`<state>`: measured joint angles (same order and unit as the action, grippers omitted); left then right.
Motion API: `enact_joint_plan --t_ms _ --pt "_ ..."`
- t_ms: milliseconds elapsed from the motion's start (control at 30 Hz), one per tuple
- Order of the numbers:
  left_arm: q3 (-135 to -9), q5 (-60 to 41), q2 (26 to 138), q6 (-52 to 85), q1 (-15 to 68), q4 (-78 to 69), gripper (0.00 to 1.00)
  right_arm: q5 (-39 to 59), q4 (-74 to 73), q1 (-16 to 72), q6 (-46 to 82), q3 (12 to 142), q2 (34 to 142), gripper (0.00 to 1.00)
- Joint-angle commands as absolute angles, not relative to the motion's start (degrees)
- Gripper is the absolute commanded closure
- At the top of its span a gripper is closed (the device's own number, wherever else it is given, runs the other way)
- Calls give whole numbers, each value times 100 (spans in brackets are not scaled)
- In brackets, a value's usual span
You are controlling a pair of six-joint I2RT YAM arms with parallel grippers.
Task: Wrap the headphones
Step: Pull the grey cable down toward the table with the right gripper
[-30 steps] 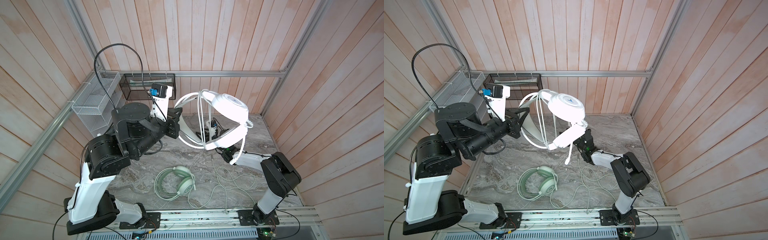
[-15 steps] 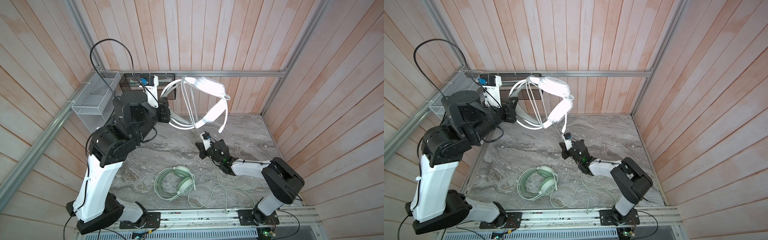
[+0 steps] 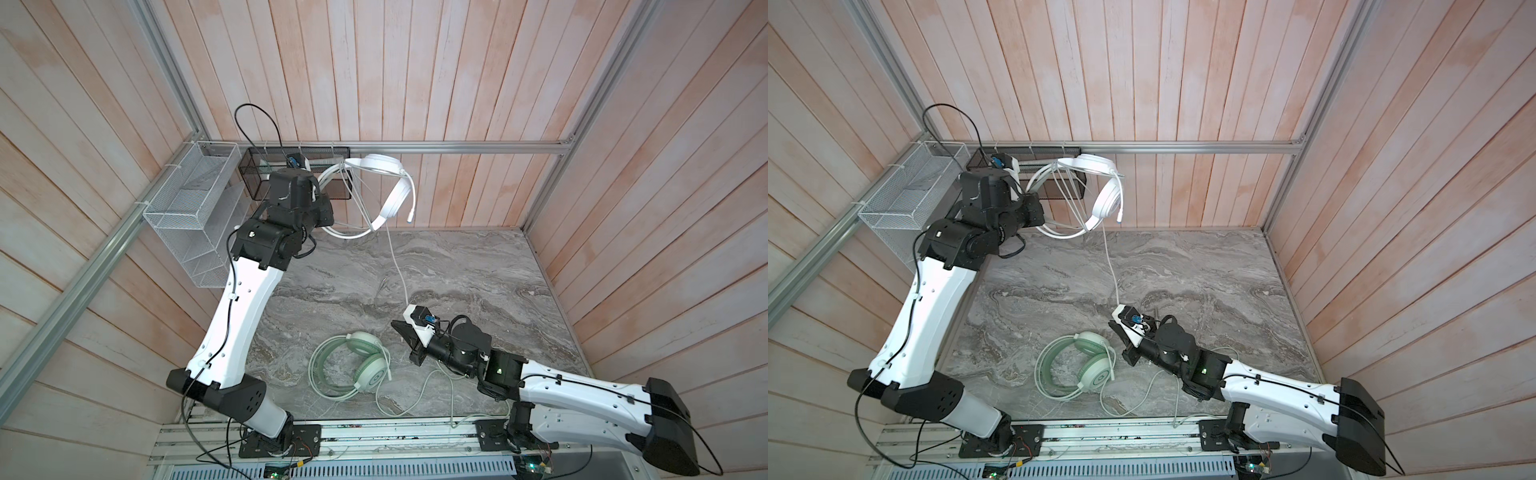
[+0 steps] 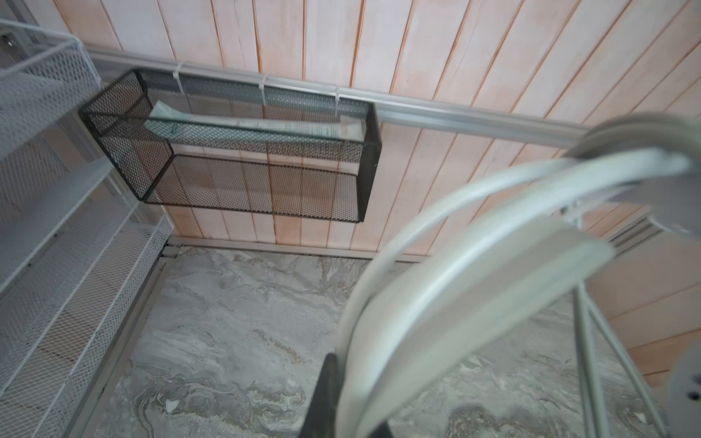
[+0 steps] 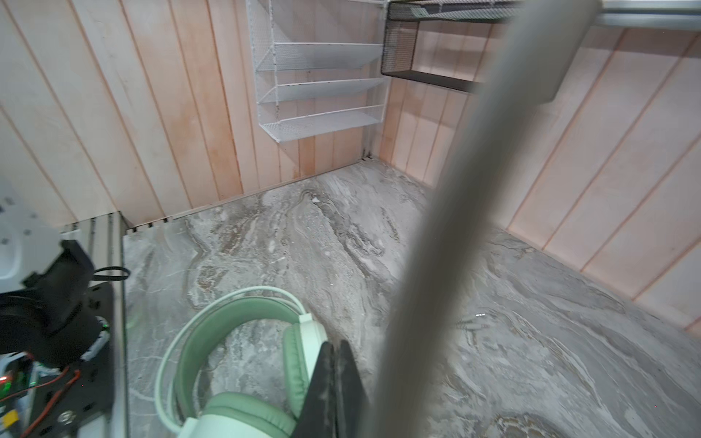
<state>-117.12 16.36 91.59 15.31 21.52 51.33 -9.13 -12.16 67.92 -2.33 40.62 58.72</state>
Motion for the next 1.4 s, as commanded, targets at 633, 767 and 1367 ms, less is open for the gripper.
enact_joint_plan --t_ms 633,767,1367 --pt "-10551 -181 9428 2892 431 4122 100 -123 1107 7504 -406 4429 6070 100" --pt "-10363 -123 9567 3029 431 4040 100 -288 1607 7765 -494 4937 6188 100" --pt "-8238 3599 9098 966 2577 3220 100 -2431 4794 8669 -1961 8945 7233 100"
